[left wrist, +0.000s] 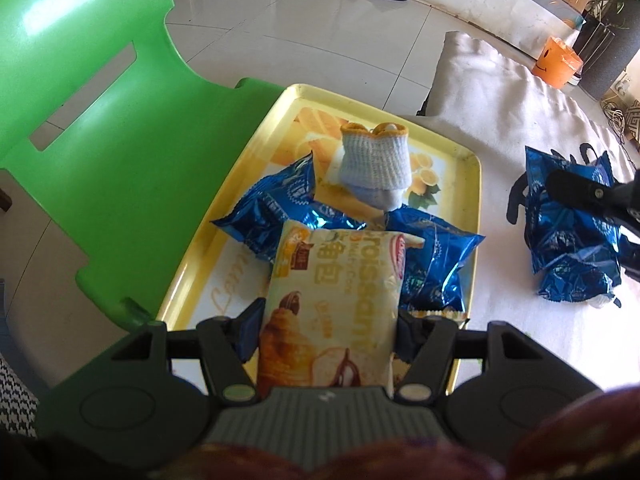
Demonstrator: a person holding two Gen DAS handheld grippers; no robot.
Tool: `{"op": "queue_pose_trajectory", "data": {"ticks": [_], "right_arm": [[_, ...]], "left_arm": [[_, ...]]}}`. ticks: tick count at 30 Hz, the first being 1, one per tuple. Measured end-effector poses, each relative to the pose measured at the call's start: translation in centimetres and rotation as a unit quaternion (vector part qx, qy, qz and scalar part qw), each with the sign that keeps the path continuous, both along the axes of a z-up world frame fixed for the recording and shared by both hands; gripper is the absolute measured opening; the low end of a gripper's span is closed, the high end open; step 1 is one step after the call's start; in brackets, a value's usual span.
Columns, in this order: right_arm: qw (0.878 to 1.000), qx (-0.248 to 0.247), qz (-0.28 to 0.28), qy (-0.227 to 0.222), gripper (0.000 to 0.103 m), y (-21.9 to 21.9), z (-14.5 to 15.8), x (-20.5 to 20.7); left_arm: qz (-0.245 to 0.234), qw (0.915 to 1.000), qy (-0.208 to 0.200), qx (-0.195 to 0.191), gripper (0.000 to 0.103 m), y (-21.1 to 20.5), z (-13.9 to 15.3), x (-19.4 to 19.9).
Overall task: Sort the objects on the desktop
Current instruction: 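Carry the croissant packet and blue packet over the yellow tray with both tools, then open the left tool to drop the croissant packet while the right tool drops the blue packet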
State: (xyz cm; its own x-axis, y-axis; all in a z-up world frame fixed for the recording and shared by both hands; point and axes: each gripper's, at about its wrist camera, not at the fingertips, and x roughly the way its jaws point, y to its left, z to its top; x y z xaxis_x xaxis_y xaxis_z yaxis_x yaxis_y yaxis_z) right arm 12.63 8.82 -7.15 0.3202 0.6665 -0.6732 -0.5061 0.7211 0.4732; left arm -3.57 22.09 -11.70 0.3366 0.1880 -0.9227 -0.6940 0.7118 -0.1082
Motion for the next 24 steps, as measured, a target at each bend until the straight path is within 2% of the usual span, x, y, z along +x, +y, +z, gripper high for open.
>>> {"op": "queue_pose_trajectory", "data": {"ticks": [9,11,14,15,17,20,21,24], "right_arm": [[1.000,0.007,0.002,-0.002,0.062,2.7,-1.0,0.6],[1.000,0.013,-0.002,-0.001,0.062,3.0,-1.1,0.9],[1.000,0.020,-0.005,-0.005,0.062,3.7,-1.2,1.2],[1.000,0.020,-0.006,-0.005,0.064,3.9,-1.2,1.3],[1.000,0.025,-0.010,-0.002,0.064,4.0,-1.3,1.3],[0.999,0.034,-0.012,-0.001,0.073,3.9,-1.2,1.4],[0.999,0.032,-0.012,-0.006,0.079,3.8,-1.0,1.3],[0.999,0.037,-0.008,-0.010,0.081,3.5,-0.7,1.3]], "left_arm": [[0.024,0.9995,0.012,-0.016,0.061,0.1,-0.5,-0.8],[0.030,0.9993,0.012,-0.017,0.064,0.1,-0.4,-0.8],[0.033,0.9994,0.012,0.001,0.076,-0.1,0.0,-0.8],[0.035,0.9993,0.013,0.007,0.083,-0.2,0.2,-0.8],[0.037,0.9992,0.009,0.010,0.084,-0.3,0.4,-0.8],[0.041,0.9991,0.005,0.001,0.084,-0.2,0.5,-0.5],[0.041,0.9991,0.005,0.000,0.084,-0.3,0.5,-0.5],[0.035,0.9994,0.002,0.004,0.084,-0.6,0.8,-0.3]]}}
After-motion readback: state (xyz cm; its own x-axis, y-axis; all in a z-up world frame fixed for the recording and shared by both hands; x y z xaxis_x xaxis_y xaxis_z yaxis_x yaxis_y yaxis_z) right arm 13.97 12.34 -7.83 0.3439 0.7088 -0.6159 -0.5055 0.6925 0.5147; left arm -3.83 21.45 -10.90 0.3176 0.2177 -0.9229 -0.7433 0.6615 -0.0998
